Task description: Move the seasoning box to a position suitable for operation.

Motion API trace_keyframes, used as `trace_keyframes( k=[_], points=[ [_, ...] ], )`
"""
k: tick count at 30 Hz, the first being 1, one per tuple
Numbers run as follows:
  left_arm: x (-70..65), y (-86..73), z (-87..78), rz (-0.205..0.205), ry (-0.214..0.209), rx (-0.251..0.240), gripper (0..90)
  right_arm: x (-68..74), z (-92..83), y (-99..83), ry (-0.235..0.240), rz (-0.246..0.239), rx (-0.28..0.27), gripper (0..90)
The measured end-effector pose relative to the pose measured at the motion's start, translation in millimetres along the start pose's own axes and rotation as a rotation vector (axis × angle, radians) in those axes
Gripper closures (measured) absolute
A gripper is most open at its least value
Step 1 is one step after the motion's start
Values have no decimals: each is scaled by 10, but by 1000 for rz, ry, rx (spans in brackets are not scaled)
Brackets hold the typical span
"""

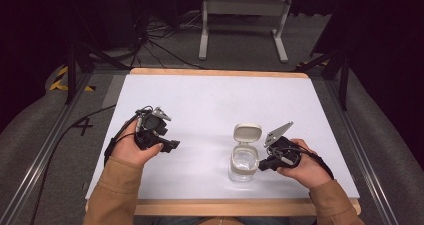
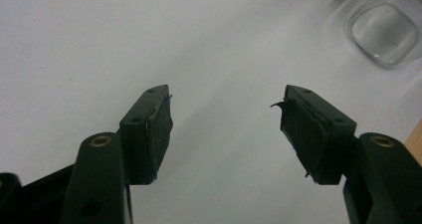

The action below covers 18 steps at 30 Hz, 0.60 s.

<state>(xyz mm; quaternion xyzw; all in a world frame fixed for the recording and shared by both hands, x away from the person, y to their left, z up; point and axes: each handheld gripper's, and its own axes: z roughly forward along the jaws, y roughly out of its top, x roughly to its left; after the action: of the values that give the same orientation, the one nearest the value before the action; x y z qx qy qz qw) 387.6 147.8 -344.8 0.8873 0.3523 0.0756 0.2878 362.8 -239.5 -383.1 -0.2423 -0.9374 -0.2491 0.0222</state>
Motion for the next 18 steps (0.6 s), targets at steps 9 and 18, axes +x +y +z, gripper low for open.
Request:
trace_keyframes(
  k=[9, 18],
  points=[
    [6, -10, -4, -5, 1, 0, 375, -30, -215, -22, -62, 21, -101, 900],
    [7, -14, -10, 0, -5, 18, 375, -77, -509, -71, -164, 93, -306, 900]
  ],
)
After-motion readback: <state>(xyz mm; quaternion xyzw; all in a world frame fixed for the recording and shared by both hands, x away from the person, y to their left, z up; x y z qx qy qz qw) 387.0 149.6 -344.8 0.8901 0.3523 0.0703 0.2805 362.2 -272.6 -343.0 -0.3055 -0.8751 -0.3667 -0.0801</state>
